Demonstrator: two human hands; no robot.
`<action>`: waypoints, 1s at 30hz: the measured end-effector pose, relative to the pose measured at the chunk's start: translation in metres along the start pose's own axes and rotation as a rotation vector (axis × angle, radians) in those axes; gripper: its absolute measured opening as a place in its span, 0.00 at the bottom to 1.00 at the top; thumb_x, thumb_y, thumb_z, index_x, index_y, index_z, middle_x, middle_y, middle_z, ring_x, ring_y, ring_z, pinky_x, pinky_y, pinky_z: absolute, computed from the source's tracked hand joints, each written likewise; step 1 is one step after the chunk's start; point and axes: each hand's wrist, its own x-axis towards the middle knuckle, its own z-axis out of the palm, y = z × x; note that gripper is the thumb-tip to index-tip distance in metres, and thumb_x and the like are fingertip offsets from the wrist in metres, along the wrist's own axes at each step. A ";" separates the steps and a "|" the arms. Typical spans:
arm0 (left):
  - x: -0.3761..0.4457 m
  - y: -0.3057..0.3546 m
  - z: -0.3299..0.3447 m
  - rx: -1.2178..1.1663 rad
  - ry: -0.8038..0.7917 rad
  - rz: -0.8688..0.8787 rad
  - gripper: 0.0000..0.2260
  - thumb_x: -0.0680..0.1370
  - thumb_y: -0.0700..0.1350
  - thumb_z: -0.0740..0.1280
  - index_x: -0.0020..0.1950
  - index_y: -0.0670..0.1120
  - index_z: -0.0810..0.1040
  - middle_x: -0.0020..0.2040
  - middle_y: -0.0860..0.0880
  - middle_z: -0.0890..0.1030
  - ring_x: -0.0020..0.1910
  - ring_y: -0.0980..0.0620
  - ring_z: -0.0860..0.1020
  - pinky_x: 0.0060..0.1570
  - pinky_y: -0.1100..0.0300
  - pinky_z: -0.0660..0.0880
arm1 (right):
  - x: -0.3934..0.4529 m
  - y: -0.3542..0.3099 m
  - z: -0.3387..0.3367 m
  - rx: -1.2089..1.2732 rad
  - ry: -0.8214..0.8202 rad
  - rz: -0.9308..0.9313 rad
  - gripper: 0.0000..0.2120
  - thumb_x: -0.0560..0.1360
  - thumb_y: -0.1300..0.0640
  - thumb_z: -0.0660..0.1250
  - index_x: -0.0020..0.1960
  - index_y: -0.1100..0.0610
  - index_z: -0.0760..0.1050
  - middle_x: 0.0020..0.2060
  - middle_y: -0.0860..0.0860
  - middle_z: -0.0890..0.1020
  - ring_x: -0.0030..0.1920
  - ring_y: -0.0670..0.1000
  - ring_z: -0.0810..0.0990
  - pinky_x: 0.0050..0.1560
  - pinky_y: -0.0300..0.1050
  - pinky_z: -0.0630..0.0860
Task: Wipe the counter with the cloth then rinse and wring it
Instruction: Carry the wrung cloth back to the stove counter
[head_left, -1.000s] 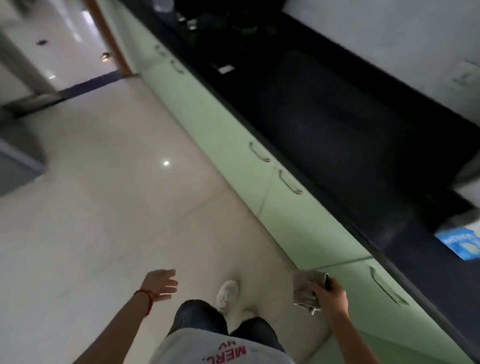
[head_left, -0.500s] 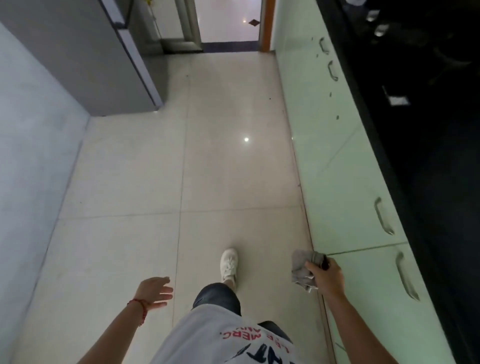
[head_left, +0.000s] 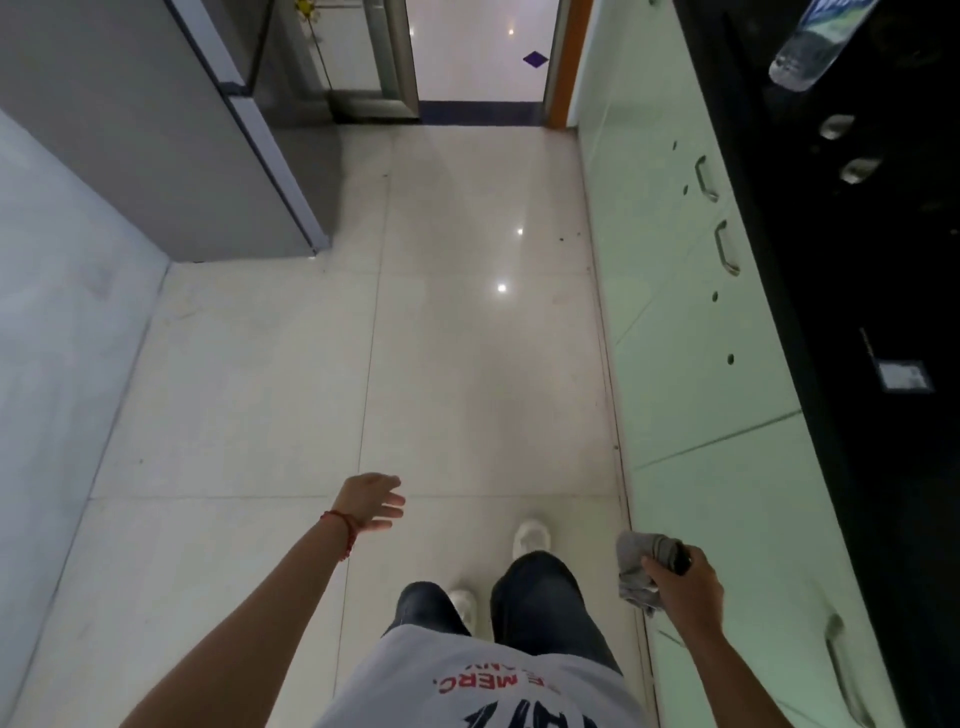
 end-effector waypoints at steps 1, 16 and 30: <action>0.009 0.022 0.005 -0.010 -0.005 0.010 0.05 0.77 0.42 0.62 0.43 0.42 0.75 0.37 0.44 0.78 0.36 0.47 0.77 0.38 0.57 0.73 | 0.015 -0.009 0.000 -0.016 -0.004 0.007 0.17 0.68 0.60 0.71 0.55 0.65 0.73 0.48 0.64 0.81 0.47 0.62 0.78 0.42 0.46 0.66; 0.126 0.248 0.030 -0.188 0.145 -0.059 0.07 0.78 0.40 0.62 0.41 0.41 0.75 0.38 0.41 0.78 0.36 0.45 0.76 0.37 0.55 0.73 | 0.249 -0.294 -0.007 -0.009 -0.184 -0.190 0.18 0.70 0.58 0.70 0.58 0.63 0.72 0.52 0.61 0.80 0.47 0.56 0.78 0.46 0.44 0.71; 0.286 0.478 -0.039 -0.135 0.156 -0.172 0.05 0.76 0.41 0.65 0.46 0.39 0.75 0.37 0.41 0.78 0.34 0.45 0.76 0.36 0.57 0.72 | 0.424 -0.554 0.038 0.051 -0.112 -0.119 0.17 0.69 0.60 0.71 0.55 0.63 0.73 0.49 0.62 0.81 0.42 0.55 0.75 0.44 0.45 0.70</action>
